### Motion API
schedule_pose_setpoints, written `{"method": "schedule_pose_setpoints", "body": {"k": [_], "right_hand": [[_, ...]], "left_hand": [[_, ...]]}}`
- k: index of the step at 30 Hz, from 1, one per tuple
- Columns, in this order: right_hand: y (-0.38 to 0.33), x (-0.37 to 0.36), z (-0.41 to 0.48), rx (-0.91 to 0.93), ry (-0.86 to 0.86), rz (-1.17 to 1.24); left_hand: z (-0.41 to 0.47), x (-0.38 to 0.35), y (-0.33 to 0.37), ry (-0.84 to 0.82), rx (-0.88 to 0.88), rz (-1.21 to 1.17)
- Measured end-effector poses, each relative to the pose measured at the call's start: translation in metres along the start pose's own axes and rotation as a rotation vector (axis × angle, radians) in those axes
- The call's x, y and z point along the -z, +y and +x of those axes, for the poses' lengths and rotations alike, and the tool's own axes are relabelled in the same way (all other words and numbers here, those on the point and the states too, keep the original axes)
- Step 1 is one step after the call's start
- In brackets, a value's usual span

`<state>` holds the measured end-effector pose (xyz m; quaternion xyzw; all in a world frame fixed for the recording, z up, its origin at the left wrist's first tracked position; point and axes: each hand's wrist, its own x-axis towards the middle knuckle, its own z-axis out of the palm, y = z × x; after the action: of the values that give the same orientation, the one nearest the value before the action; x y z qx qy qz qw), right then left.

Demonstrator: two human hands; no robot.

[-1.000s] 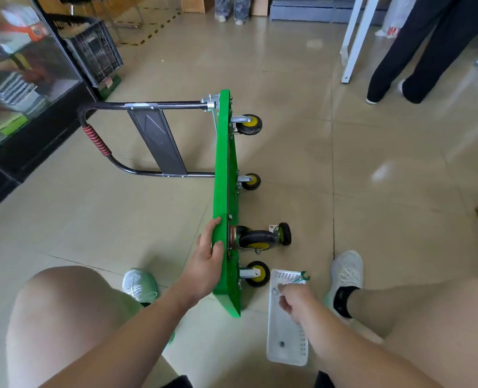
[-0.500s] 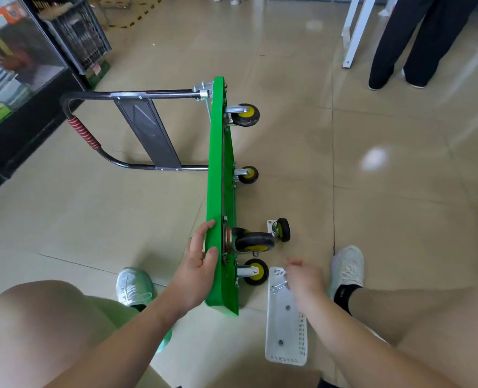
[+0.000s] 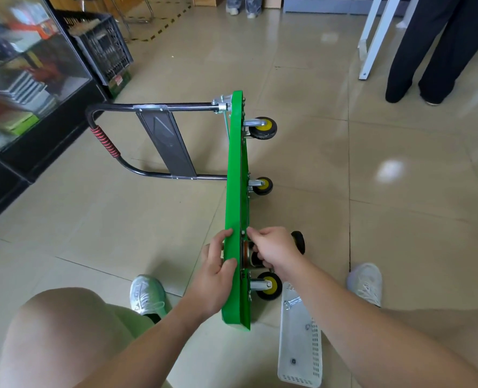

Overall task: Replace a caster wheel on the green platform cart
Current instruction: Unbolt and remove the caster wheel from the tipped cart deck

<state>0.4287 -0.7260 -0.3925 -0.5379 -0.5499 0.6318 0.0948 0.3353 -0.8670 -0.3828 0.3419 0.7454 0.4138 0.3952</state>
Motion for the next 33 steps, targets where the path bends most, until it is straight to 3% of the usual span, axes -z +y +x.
{"method": "schedule_pose_setpoints", "body": {"k": [7, 11, 15, 20, 23, 28, 33], "right_hand": [[-0.021, 0.001, 0.014, -0.086, -0.093, -0.196], [-0.024, 0.004, 0.012, 0.025, -0.125, -0.21], [-0.023, 0.003, 0.013, 0.005, -0.122, -0.101], [-0.016, 0.004, 0.013, 0.102, -0.108, -0.154], [-0.015, 0.004, 0.015, 0.06, -0.125, -0.039], [-0.013, 0.003, 0.016, 0.088, -0.106, -0.099], [-0.014, 0.003, 0.017, 0.048, -0.139, -0.004]], "left_hand": [[0.009, -0.004, 0.009, 0.052, 0.009, -0.016], [0.011, -0.006, 0.011, 0.054, 0.021, -0.023], [0.011, -0.006, 0.011, 0.049, 0.02, -0.026], [0.01, -0.007, 0.01, 0.063, 0.006, -0.028], [0.01, -0.007, 0.009, 0.059, 0.004, -0.029], [0.01, -0.007, 0.008, 0.053, 0.005, -0.023], [0.011, -0.008, 0.007, 0.059, -0.01, -0.025]]}}
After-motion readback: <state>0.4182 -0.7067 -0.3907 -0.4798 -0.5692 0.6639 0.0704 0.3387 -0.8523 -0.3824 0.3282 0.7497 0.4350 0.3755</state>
